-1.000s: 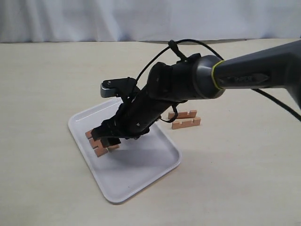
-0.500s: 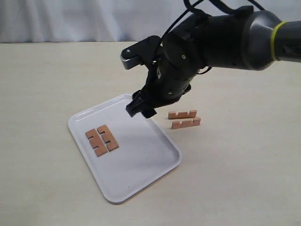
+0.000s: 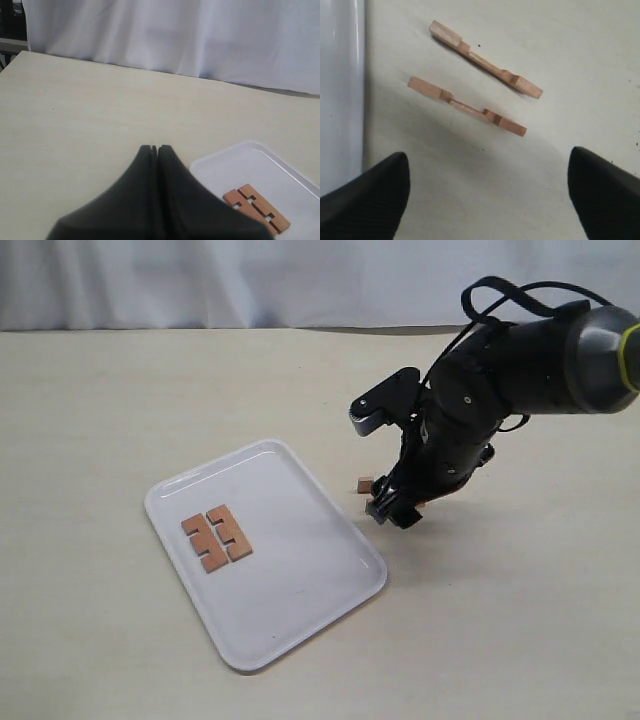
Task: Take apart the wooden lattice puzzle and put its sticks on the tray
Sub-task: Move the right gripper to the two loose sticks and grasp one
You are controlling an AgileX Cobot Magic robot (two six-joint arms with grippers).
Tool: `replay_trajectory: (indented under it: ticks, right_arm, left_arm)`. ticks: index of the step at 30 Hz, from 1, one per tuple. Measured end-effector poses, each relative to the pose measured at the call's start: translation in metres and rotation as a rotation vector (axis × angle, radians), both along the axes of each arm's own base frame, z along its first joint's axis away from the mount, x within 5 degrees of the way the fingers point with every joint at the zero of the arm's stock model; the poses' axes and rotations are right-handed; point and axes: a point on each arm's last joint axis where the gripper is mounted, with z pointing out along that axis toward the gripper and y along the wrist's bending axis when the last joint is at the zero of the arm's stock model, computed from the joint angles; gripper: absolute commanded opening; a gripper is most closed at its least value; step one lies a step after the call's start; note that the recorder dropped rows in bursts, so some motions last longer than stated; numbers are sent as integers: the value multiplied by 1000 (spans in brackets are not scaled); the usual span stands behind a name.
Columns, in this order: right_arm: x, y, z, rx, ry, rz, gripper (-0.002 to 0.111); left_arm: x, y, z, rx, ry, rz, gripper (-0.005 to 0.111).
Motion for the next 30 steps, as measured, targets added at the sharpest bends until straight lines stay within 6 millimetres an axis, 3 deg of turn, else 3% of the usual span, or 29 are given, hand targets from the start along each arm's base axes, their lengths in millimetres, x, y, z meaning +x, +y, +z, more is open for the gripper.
replay_trajectory:
  ticks: [2,17,24,30]
  right_arm:
    - [1,0,0,-11,-2,33,62]
    - [5,1,-1,-9,-40,70,62]
    - [9,-13,-23,-6,12,25,62]
    - [13,-18,-30,31,3,17,62]
  left_arm:
    - [0,0,0,0,0,0,0]
    - [0,0,0,0,-2,0,0]
    - [0,0,0,0,-2,0,0]
    - [0,0,0,0,-2,0,0]
